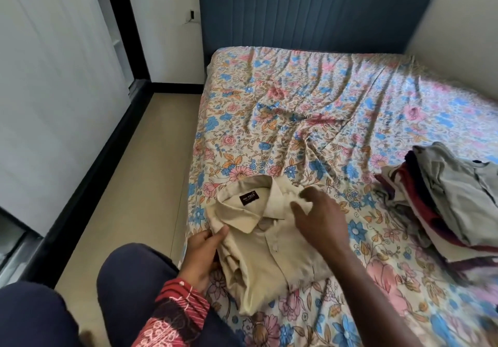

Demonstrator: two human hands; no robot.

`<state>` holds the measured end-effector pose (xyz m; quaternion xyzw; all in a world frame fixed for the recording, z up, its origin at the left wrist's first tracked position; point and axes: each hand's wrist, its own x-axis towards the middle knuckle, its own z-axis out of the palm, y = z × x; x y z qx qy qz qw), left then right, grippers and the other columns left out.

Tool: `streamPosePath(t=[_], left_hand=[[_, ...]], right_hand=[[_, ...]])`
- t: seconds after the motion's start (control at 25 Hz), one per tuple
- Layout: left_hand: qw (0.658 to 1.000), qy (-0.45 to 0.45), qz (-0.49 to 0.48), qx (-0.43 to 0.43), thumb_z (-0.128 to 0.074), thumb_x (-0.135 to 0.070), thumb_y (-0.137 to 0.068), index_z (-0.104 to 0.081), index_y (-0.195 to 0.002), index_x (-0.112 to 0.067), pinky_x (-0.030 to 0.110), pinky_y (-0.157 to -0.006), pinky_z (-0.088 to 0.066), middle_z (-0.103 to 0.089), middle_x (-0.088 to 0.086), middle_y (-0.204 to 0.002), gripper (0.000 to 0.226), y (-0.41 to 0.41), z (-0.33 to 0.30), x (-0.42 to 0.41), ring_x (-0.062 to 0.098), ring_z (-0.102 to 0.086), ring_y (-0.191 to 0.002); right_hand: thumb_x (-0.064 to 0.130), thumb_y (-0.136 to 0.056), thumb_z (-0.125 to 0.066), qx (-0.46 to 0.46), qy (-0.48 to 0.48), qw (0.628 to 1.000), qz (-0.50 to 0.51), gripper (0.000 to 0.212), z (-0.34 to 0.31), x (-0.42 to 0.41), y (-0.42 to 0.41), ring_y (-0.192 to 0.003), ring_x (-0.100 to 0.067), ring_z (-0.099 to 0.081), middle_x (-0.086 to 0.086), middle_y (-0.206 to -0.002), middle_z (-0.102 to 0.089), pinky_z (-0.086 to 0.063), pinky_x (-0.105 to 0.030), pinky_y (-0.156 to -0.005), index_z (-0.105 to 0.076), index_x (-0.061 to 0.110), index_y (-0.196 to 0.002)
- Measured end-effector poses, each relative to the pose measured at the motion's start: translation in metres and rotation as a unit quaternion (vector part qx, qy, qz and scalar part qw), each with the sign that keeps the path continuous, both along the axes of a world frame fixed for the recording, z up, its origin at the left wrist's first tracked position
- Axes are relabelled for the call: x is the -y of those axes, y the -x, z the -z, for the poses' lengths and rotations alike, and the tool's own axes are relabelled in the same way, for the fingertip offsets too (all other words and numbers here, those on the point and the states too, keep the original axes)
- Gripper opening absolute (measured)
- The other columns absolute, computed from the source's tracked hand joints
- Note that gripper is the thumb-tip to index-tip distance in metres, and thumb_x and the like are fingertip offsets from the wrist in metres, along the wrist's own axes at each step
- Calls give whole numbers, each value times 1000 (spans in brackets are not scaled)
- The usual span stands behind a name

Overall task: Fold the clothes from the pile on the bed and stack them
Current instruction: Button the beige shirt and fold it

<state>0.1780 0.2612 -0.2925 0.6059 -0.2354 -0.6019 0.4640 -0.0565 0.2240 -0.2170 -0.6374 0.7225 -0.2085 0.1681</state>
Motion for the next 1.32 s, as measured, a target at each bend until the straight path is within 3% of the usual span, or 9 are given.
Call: streamPosePath(t=[0.12, 0.28, 0.36, 0.52, 0.76, 0.88, 1.08, 1.16, 1.32], left_hand=[[1000, 1, -5, 26, -71, -19, -95, -75, -103, -3, 52, -94, -57, -78, 15, -97, 19, -1, 9, 3, 39, -73, -99], [998, 7, -14, 59, -61, -24, -102, -74, -96, -4, 54, -97, -54, -77, 17, -97, 25, 1, 18, 2, 43, -70, -103], [998, 26, 3, 58, -67, -38, -97, -74, -102, -8, 54, -98, -54, -78, 13, -99, 32, 1, 13, 0, 37, -72, -102], [981, 118, 101, 116, -87, -44, -77, -58, -131, -27, 39, -98, -55, -73, -5, -119, 63, 12, 6, -15, 9, -70, -108], [971, 204, 104, 64, -62, -11, -99, -45, -135, -50, 30, -97, -55, -62, -16, -132, 56, 39, -36, -6, 3, -66, -113], [963, 227, 145, -3, -62, -9, -98, -51, -137, -43, 41, -98, -56, -66, -7, -134, 53, 50, -77, 14, 19, -67, -117], [920, 303, 242, -47, -56, -2, -93, -53, -138, -24, 30, -83, -60, -73, -2, -122, 50, 101, -160, 47, 16, -71, -106], [905, 323, 264, -80, -50, 3, -95, -52, -138, -25, 27, -78, -60, -74, -5, -118, 51, 128, -186, 58, 13, -72, -102], [881, 315, 310, -166, -52, 3, -93, -49, -143, -33, 41, -89, -60, -67, 0, -134, 62, 210, -199, 84, 25, -67, -116]], right_hand=[[56, -96, -62, 1, -132, 991, 33, 69, 17, 14, 29, -121, -29, -59, -12, -141, -58, -51, -37, -95, -46, 10, -145], [43, -91, -77, 217, -221, 948, 72, 66, 21, 24, 30, -86, -19, -68, -7, -115, -66, -55, -23, -55, -52, 1, -135], [45, -88, -79, 192, -248, 949, 42, 63, 21, 26, 31, -85, -20, -70, -8, -108, -69, -56, -24, -55, -58, 2, -128], [45, -90, -74, 42, -99, 994, -37, 41, 30, 17, 24, -87, -23, -61, -7, -102, -65, -40, -24, -60, -64, 9, -108], [31, -88, -77, 213, -12, 977, 23, 29, 51, -4, 40, -84, -20, -68, -3, -94, -71, -59, -40, -69, -69, 10, -106], [39, -78, -86, 449, -26, 889, 86, 62, 46, -14, 53, -98, -24, -73, -7, -111, -74, -62, -37, -77, -62, 13, -129], [30, -76, -87, 777, -75, 623, 44, 72, 26, -27, 82, -119, -40, -65, -23, -132, -66, -53, -55, -102, -61, 4, -137], [19, -78, -86, 763, -11, 645, 41, 55, -7, -26, 99, -107, -35, -71, -21, -120, -72, -59, -48, -90, -67, 4, -128], [-7, -85, -72, 550, 203, 803, 112, 46, -100, -30, 205, -99, -22, -74, -1, -105, -79, -62, -35, -78, -66, 24, -119]])
